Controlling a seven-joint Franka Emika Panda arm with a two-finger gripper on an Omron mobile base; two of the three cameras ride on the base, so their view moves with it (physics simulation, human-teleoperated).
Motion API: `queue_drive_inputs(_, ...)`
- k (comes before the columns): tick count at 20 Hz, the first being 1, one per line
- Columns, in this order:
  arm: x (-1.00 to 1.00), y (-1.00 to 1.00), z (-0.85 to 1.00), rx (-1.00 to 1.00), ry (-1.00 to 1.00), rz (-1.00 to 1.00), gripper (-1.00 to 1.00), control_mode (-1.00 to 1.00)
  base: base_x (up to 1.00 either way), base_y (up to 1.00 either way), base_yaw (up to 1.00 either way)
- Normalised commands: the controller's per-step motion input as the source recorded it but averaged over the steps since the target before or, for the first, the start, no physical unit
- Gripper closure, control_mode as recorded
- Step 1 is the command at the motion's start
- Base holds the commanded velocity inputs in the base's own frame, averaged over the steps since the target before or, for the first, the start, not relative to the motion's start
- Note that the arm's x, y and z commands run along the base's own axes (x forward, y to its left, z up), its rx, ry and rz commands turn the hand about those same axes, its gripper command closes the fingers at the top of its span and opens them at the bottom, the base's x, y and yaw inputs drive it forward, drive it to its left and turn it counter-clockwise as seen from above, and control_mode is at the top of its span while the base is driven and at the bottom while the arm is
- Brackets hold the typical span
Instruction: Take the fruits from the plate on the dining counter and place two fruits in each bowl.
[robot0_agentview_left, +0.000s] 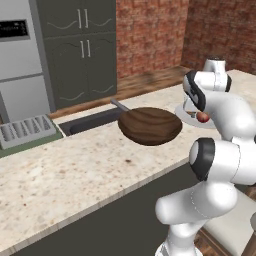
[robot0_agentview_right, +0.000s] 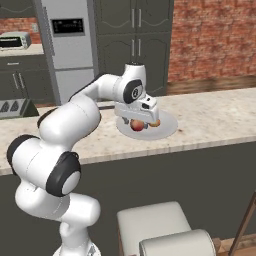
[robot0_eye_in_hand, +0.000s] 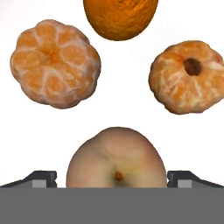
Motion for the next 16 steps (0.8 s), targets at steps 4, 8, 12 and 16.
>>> queue_drive_inputs(4,0.00,0.00,0.00,0.00,0.00,0.00,1.00,-1.00,0.00,0.00,0.00)
queue_drive_inputs(8,0.00,0.00,0.00,0.00,0.00,0.00,1.00,-1.00,0.00,0.00,0.00)
queue_drive_inputs(12,-0.08,0.00,0.09,0.00,0.00,0.00,1.00,-1.00,0.00,0.00,0.00)
queue_drive_inputs(16,-0.57,0.00,0.62,0.01,-0.13,0.00,1.00,-1.00,0.00,0.00,0.00)
